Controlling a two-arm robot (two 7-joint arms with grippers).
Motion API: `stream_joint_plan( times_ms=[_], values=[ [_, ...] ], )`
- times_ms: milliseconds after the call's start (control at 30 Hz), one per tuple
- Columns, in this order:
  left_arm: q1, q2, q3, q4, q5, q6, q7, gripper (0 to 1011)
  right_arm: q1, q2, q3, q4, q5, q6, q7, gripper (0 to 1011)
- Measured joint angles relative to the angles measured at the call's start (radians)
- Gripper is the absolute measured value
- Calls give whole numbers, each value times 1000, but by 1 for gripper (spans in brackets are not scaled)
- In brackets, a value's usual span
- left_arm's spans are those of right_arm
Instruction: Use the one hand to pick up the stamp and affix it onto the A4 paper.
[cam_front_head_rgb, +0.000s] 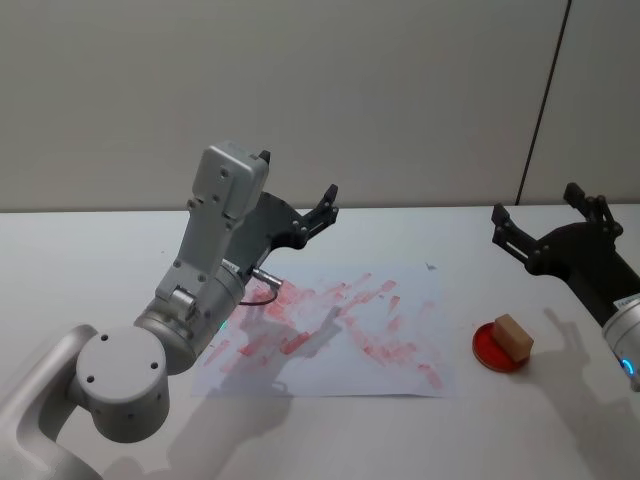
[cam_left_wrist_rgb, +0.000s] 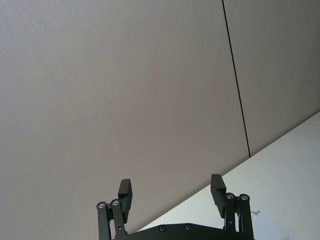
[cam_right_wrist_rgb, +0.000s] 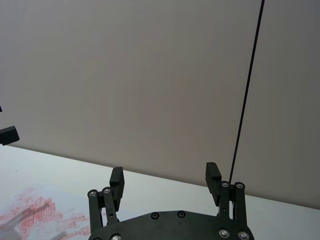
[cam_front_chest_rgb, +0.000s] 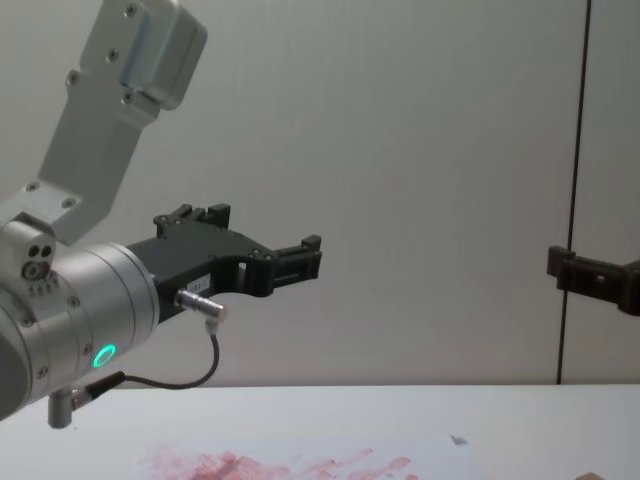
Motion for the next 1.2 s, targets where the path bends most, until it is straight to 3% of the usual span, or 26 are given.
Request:
stream_joint_plan(
  times_ms=[400, 633, 1200],
  values=[
    [0, 0, 0, 0, 0, 0, 0, 1001, -2, 3, 2, 0, 2, 1, 3, 1001],
    [0, 0, 0, 0, 0, 0, 0, 1001, -20, 24, 13, -10, 23, 28, 16, 1001],
    [0, 0, 0, 0, 0, 0, 0, 1001, -103, 101, 41, -45, 58, 186, 36, 1001]
  ],
)
